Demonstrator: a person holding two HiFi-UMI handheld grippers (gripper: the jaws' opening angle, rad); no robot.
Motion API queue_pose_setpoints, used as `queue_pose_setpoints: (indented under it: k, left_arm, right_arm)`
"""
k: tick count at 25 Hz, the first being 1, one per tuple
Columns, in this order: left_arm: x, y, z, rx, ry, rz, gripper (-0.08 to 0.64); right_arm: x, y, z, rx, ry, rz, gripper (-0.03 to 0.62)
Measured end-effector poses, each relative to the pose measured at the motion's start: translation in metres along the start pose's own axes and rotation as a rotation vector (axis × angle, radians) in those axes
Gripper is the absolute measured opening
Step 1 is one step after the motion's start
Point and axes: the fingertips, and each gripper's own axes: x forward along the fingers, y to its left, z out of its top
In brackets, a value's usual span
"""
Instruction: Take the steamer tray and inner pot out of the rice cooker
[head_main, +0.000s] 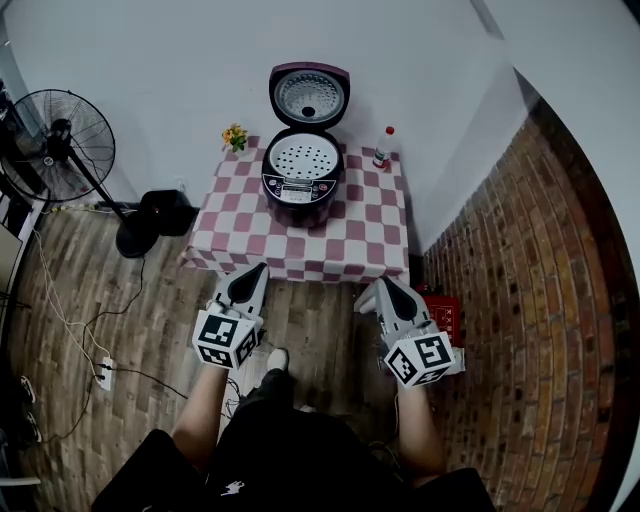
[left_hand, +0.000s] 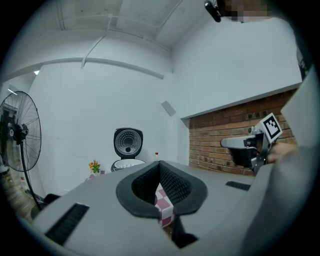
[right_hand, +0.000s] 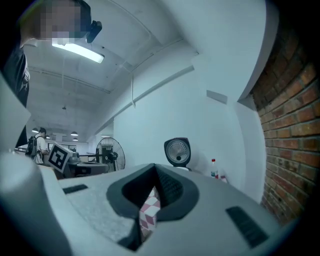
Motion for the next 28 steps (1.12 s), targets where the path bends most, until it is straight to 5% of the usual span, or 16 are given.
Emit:
queue_pose_setpoints:
  k: [28]
  left_arm:
    - [0.150, 0.144, -0.006, -0.037, 0.036, -0.176, 0.002]
  right_arm:
    - [0.173, -0.039, -0.009, -0.036, 0.105, -0.156, 0.002]
